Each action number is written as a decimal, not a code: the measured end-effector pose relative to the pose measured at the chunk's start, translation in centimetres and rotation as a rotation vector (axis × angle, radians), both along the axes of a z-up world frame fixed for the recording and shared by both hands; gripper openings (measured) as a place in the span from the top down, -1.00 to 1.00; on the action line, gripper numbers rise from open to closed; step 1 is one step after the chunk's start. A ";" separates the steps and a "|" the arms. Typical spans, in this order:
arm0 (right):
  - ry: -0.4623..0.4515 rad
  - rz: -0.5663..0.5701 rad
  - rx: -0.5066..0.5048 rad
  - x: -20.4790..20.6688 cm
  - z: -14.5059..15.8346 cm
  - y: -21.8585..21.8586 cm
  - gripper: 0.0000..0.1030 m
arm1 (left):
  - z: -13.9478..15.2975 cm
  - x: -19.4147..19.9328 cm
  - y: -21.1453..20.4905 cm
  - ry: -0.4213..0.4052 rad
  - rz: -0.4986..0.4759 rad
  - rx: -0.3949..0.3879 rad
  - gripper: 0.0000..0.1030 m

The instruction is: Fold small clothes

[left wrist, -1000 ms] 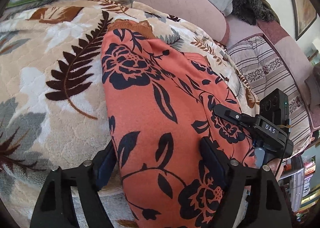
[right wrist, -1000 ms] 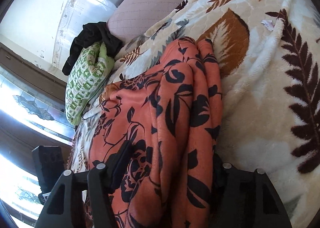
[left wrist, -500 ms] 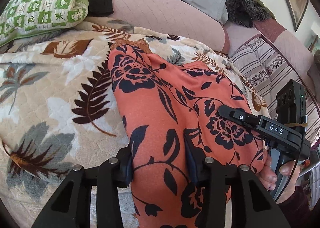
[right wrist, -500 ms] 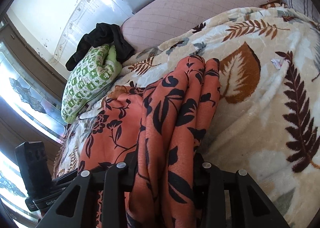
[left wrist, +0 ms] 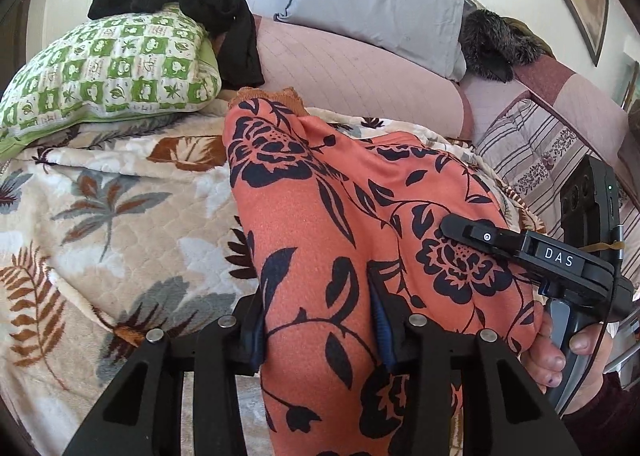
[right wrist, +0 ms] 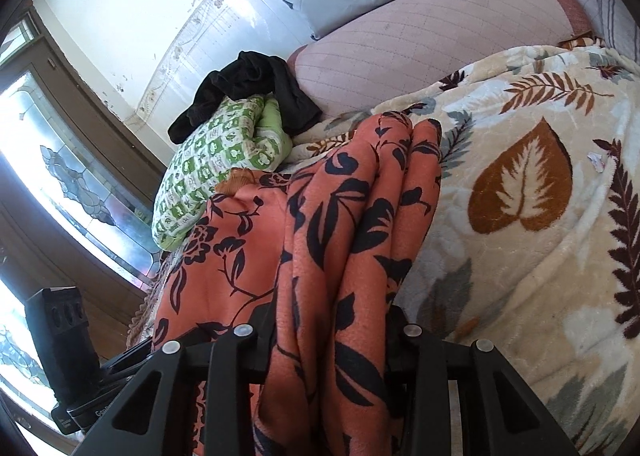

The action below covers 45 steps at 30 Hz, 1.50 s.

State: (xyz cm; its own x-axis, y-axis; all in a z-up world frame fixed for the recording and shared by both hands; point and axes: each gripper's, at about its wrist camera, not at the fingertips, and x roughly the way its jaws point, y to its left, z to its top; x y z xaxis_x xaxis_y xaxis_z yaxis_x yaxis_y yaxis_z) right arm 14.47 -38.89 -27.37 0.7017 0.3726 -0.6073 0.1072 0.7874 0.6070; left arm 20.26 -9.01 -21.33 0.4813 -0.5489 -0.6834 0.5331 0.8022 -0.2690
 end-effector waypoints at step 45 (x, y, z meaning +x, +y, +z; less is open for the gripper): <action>0.063 0.024 -0.064 -9.5 2.0 9.5 -0.17 | -2.1 -9.8 10.1 -0.082 0.254 0.343 -0.25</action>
State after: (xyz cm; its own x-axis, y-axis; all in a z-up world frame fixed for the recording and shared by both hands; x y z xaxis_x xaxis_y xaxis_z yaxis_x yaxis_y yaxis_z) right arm 5.01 -29.36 -25.41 0.6527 0.3479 -0.6730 0.1239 0.8274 0.5478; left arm 10.49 1.12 -23.39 0.6319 -0.1539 -0.7596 0.3158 0.9462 0.0710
